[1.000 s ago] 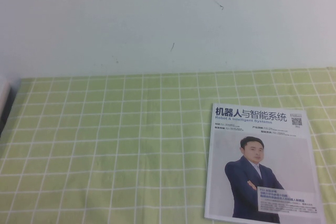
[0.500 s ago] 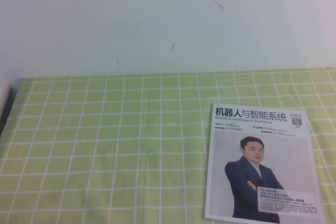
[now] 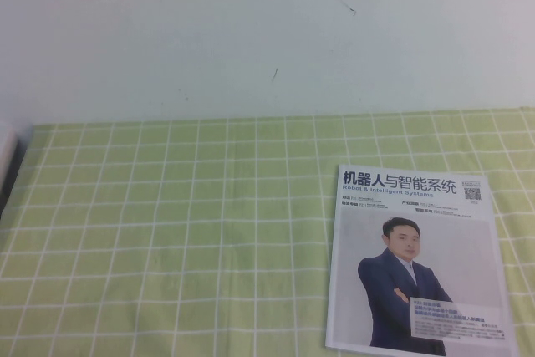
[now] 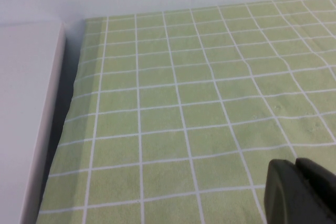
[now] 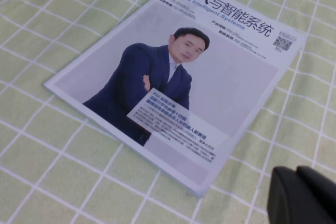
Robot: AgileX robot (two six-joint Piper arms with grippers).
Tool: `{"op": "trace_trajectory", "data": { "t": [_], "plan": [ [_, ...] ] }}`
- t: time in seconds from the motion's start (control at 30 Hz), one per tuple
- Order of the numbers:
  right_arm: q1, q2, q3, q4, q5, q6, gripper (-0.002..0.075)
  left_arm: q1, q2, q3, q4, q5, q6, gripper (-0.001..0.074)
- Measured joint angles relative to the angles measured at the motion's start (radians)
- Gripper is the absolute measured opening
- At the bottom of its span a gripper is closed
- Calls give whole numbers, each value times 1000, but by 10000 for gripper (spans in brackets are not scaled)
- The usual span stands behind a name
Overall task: Close book
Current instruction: 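Close the open booklet and leave it lying on the table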
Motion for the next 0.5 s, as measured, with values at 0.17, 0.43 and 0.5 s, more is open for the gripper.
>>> {"op": "trace_trajectory", "data": {
  "t": [0.17, 0.43, 0.5],
  "plan": [
    [-6, -23, 27, 0, -39, 0, -3, 0, 0, 0, 0, 0, -4, -4],
    [-96, -166, 225, -51, -379, 37, -3, 0, 0, 0, 0, 0, -4, -4],
    [-127, -199, 290, -103, -466, 99, -3, 0, 0, 0, 0, 0, -4, -4]
  ]
}}
